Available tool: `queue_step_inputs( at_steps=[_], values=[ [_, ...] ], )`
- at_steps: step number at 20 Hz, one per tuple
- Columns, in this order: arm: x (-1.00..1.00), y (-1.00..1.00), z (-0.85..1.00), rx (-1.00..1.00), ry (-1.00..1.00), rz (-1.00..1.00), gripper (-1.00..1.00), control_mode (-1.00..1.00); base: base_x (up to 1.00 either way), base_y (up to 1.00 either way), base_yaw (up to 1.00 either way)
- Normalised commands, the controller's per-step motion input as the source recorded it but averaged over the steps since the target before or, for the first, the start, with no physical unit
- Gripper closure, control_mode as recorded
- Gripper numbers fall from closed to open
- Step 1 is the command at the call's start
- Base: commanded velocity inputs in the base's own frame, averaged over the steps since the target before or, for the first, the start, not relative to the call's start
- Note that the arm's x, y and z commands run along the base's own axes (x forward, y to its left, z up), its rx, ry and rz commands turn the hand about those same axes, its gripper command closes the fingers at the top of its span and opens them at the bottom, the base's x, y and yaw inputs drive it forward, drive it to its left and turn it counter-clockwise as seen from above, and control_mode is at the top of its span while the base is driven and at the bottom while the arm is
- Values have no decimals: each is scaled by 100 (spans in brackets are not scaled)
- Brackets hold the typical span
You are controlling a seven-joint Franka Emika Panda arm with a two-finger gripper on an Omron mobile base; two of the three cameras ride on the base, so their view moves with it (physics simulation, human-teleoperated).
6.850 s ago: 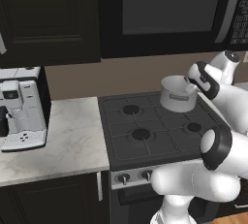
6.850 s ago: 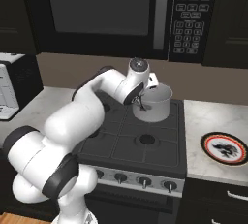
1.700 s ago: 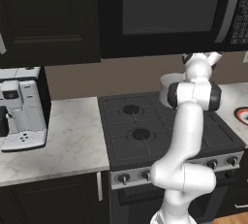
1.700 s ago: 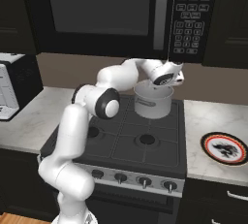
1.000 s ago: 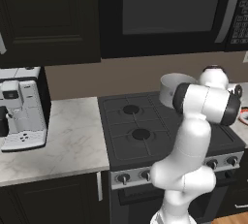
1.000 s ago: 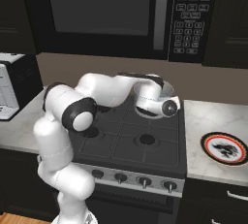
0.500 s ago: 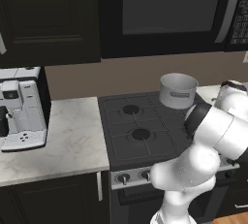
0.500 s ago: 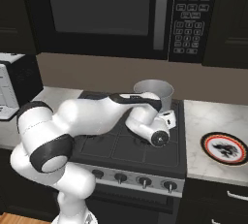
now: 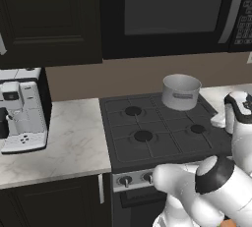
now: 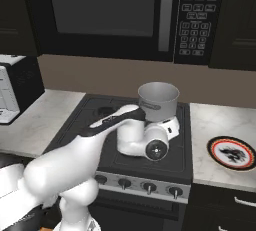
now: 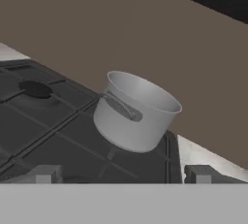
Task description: Retrieve the frozen meat and place it in the pot on a burner. Then turn the burner on.
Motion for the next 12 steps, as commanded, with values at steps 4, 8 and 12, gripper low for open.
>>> queue_step_inputs(
  at_steps=[4, 8, 12],
  values=[
    [-100, 0, -14, -2, -1, -1, -100, -100, 0, 0, 0],
    [-100, 0, -30, 0, -7, 0, -100, -100, 0, 0, 0],
    [-100, -6, -13, 6, -7, -1, -100, -100, 0, 0, 0]
  ],
)
